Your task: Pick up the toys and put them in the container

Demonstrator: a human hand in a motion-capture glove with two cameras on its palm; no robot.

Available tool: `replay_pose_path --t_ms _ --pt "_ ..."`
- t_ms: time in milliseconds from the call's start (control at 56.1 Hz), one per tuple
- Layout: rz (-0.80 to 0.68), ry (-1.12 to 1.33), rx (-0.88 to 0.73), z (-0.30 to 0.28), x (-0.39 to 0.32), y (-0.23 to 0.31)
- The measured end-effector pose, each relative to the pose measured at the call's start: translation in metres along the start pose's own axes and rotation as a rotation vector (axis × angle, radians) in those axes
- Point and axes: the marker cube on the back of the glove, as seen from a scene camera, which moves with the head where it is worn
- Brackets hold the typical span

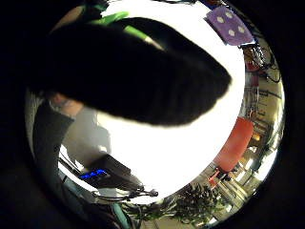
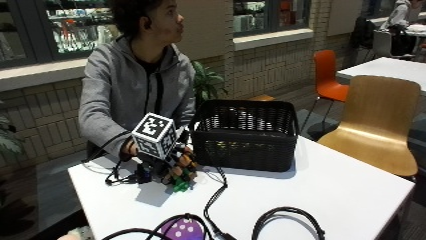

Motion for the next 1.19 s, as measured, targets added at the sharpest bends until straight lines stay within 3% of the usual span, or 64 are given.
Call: replay_pose_path --t_ms 392,641,944,1051,1193 --pt "-0.014 -0.005 0.267 -0.051 -0.018 0.009" --pt "-0.15 0.161 0.309 -0.109 -0.098 0.003" --pt "-0.335 0.233 0.227 -0.097 -0.207 -0.048" --pt "-0.387 0.401 0.196 -0.079 -0.228 -0.064" --pt "-0.371 0.343 -0.047 -0.064 -0.244 -0.058"
